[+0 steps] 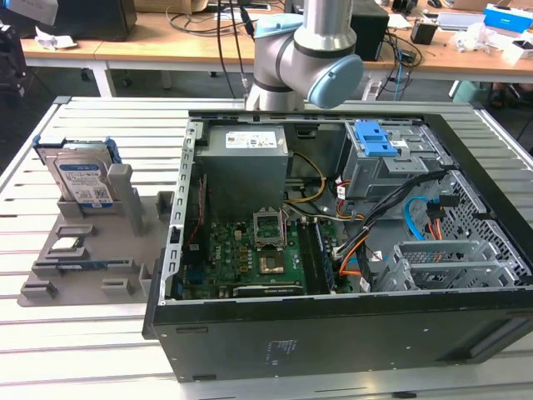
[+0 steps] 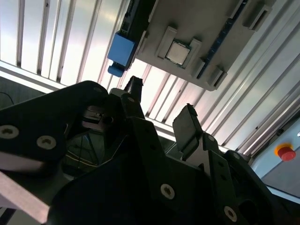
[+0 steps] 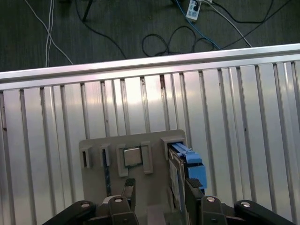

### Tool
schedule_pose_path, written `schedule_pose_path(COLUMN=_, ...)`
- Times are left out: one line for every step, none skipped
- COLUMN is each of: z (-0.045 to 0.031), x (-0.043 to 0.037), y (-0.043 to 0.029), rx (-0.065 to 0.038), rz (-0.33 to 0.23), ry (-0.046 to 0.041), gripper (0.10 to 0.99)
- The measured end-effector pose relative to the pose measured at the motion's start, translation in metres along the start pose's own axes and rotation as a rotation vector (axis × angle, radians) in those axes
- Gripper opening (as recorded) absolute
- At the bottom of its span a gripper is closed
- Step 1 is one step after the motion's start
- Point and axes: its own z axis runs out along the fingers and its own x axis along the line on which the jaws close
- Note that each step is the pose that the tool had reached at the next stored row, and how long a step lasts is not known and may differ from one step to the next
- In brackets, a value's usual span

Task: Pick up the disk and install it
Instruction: 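Pick up the disk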

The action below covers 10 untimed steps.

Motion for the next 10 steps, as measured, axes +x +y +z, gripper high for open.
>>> schedule_pose_path(z=0.0011, x=-0.0001, y=-0.0009, rx=0.0, rz=0.0, ry=0.0001, gripper=0.541)
schedule_pose_path(z=0.0014, x=-0.0001, y=-0.0012, rx=0.0, rz=0.0, ry=0.0, gripper=0.541)
schedule_pose_path(z=0.0017, x=-0.0001, y=-0.0014, rx=0.0, rz=0.0, ry=0.0, gripper=0.541)
schedule_pose_path(z=0.0024, x=-0.0001, y=-0.002, rx=0.0, rz=0.0, ry=0.0, gripper=0.541)
schedule_pose_path(z=0.0031, x=-0.0002, y=-0.0026, rx=0.0, rz=0.0, ry=0.0001, gripper=0.541)
schedule_pose_path(z=0.0036, x=-0.0002, y=-0.003, rx=0.0, rz=0.0, ry=0.0001, gripper=0.541)
schedule_pose_path(z=0.0039, x=-0.0002, y=-0.0033, rx=0.0, rz=0.0, ry=0.0001, gripper=0.541)
schedule_pose_path(z=0.0044, x=-0.0003, y=-0.0036, rx=0.0, rz=0.0, ry=0.0001, gripper=0.541)
schedule_pose_path(z=0.0051, x=-0.0003, y=-0.0042, rx=0.0, rz=0.0, ry=0.0001, gripper=0.541)
schedule_pose_path(z=0.0056, x=-0.0003, y=-0.0045, rx=0.0, rz=0.0, ry=0.0001, gripper=0.541)
